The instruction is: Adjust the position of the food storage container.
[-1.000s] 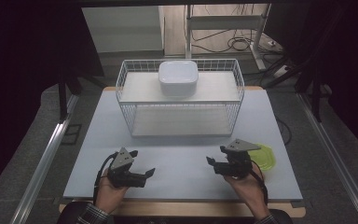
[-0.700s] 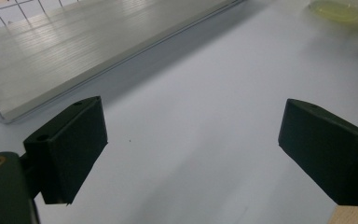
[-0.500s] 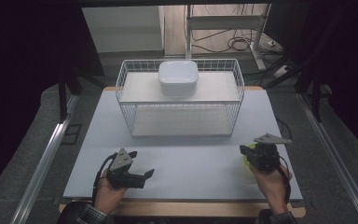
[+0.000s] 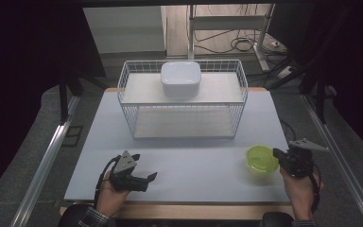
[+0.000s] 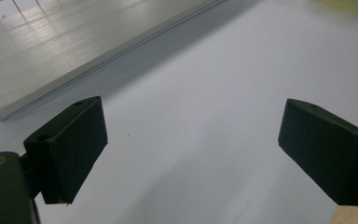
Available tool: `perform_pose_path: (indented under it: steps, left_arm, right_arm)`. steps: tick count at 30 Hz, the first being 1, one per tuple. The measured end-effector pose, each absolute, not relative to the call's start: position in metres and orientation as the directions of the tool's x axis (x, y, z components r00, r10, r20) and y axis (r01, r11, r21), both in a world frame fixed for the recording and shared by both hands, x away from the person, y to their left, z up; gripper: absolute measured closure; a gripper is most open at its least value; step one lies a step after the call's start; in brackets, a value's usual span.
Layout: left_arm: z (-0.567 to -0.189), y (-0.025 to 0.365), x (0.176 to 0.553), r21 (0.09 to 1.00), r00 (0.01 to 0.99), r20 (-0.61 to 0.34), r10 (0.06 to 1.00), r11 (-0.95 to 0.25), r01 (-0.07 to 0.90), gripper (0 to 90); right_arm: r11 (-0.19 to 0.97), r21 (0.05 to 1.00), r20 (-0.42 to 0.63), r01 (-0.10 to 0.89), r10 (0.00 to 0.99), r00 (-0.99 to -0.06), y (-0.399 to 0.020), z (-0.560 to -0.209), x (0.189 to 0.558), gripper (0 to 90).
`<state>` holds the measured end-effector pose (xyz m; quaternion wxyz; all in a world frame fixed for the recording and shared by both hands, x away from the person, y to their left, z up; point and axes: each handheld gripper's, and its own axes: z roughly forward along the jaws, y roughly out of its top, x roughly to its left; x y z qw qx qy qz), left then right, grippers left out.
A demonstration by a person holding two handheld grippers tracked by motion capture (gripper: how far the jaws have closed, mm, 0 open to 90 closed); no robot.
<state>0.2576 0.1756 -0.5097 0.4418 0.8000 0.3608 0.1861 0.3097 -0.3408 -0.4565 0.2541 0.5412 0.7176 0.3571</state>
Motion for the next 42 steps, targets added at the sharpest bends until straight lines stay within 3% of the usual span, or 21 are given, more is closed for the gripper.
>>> perform_pose_path:
  steps: [20, 42]
  left_arm:
    - [-0.512, 0.173, 0.258, 0.834, 0.676, -0.018, 0.736, -0.362, 0.416, 7.6]
    - [-0.512, 0.171, 0.258, 0.829, 0.684, -0.013, 0.729, -0.375, 0.415, 7.6]
  right_arm:
    - [0.148, 0.73, 0.022, 0.668, 0.971, -0.238, -0.358, -0.471, 0.314, 89.4]
    - [0.199, 0.685, 0.102, 0.701, 0.926, -0.363, -0.314, -0.477, 0.313, 89.4]
